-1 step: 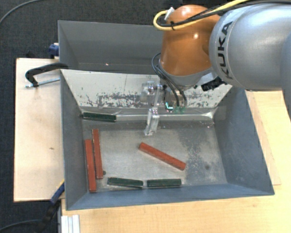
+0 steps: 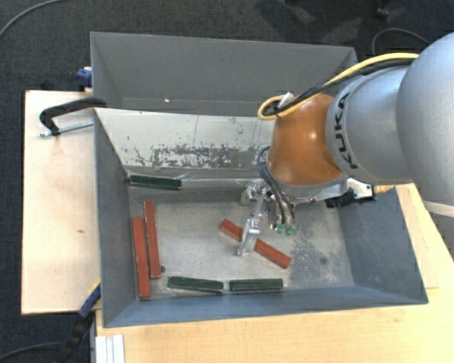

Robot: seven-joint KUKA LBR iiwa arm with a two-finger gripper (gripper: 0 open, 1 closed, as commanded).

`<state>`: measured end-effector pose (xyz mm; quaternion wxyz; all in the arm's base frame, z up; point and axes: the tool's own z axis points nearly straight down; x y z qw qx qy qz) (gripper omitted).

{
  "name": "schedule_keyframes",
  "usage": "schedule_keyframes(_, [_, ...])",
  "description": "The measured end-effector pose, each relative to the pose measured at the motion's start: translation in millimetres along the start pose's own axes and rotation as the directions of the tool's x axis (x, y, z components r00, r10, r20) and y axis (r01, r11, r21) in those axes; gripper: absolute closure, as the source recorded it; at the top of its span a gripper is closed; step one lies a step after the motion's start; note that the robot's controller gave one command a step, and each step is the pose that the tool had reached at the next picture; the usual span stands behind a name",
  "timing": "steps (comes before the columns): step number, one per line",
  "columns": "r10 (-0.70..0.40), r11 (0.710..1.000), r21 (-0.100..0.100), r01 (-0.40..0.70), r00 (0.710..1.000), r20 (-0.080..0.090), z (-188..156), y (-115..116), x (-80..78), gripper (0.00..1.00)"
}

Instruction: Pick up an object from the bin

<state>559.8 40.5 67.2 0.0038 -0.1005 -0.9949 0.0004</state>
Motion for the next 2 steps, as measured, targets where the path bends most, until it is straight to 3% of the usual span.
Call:
schedule_keyframes(1, [-0.002,1.000,-0.003,0.002,1.000,0.007,-4,2,-2.0,1.00])
schedule_keyframes(2, [-0.044,0.999,-0.005,0.044,0.999,0.023,-214,-9,-16.2,1.00])
